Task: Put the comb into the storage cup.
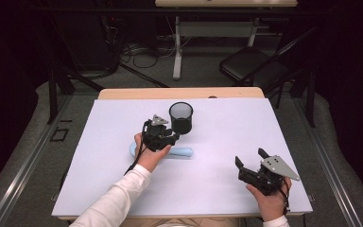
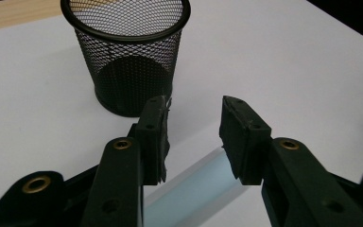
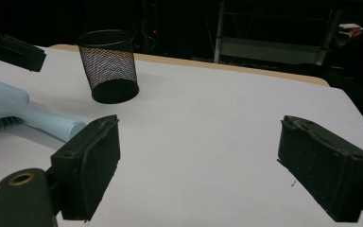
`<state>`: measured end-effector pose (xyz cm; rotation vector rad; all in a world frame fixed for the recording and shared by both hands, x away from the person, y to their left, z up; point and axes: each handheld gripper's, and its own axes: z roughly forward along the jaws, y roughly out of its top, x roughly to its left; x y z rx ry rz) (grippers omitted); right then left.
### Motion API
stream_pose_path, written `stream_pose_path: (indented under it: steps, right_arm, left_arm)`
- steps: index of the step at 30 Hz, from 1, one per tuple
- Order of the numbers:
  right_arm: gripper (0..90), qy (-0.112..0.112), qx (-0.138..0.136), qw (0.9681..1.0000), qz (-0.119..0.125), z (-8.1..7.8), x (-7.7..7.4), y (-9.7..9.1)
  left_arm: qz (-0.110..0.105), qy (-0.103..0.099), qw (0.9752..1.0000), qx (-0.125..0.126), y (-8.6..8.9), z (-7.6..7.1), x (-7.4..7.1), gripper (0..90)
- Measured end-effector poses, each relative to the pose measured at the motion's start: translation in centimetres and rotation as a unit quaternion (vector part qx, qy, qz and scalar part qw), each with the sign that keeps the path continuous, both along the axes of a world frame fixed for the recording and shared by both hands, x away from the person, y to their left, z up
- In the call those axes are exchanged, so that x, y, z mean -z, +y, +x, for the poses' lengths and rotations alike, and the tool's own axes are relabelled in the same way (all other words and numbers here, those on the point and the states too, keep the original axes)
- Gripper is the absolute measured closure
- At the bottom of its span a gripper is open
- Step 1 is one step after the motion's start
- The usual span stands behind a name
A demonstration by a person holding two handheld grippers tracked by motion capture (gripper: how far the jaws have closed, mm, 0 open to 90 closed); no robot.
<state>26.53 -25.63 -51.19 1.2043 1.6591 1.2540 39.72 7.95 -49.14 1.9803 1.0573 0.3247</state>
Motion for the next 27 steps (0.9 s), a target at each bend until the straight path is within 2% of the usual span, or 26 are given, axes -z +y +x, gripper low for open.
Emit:
stream_pose_path:
  steps: [14, 22, 27]
  right_arm:
    - [13.8, 0.002, 0.0, 1.0, 0.0, 0.0, 0.0, -0.1]
    - [13.8, 0.002, 0.0, 1.0, 0.0, 0.0, 0.0, -0.1]
    - [13.8, 0.003, 0.0, 1.0, -0.001, 0.0, 0.0, -0.1]
  left_arm:
    - [0.028, 0.018, 0.9994, -0.006, -1.2, 0.7, 1.1, 69.8]
    - [0.032, 0.031, 0.9989, -0.013, -1.6, 0.9, 1.5, 73.5]
    - [0.041, 0.036, 0.9985, -0.01, -2.1, 1.0, 1.8, 79.4]
